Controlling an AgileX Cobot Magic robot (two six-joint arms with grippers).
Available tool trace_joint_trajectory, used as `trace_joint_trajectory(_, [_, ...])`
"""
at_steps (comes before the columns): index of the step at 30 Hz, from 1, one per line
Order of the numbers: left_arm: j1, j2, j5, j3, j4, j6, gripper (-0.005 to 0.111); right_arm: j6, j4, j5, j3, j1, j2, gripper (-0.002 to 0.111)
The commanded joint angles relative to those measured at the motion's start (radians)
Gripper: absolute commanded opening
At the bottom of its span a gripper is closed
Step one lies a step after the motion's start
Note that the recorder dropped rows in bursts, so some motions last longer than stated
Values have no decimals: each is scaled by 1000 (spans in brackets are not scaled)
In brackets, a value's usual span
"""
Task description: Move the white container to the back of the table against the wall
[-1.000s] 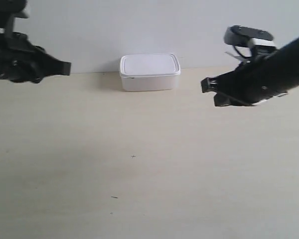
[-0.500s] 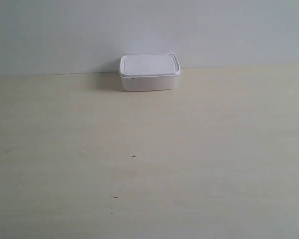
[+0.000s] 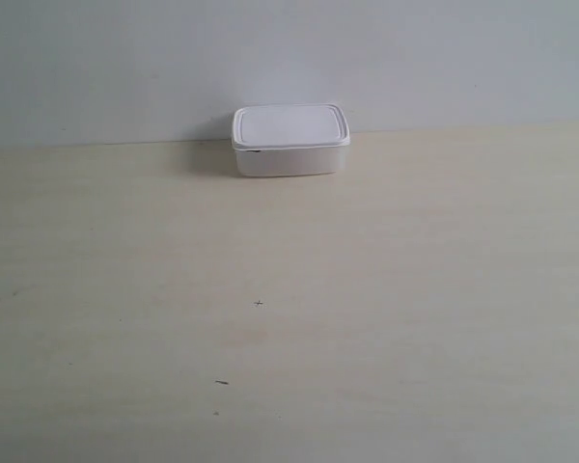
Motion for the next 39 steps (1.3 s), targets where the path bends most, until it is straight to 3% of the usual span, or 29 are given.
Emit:
trace_joint_trajectory(1, [4,4,-5,3,1,3,0,3,-5,-4,4,-4,2,0])
trace_joint_trajectory(6, [8,-22,-3,3,3,3,0,3,-5,-4,8,-4,-111,0])
trace_joint_trajectory(11, [156,-136,-2,39,3,3,0,3,-8,-25,52,-24,-247,0])
trace_joint_trajectory(14, [246,-183,-3,69,14,3,0,3,-8,-27,104,-89,-273,0])
trace_joint_trajectory(18, [305,-228,-3,115,59,3,0,3,-8,-27,180,-191,-298,0])
trace_joint_trajectory(22, [309,-236,4,139,59,3,0,3,-8,-27,220,-237,-322,0])
trace_joint_trajectory(35, [309,-221,78,164,50,3,0,3,-8,-30,244,-237,-322,0])
trace_joint_trajectory(39, [309,-221,78,168,50,3,0,3,-64,-136,273,-237,-324,0])
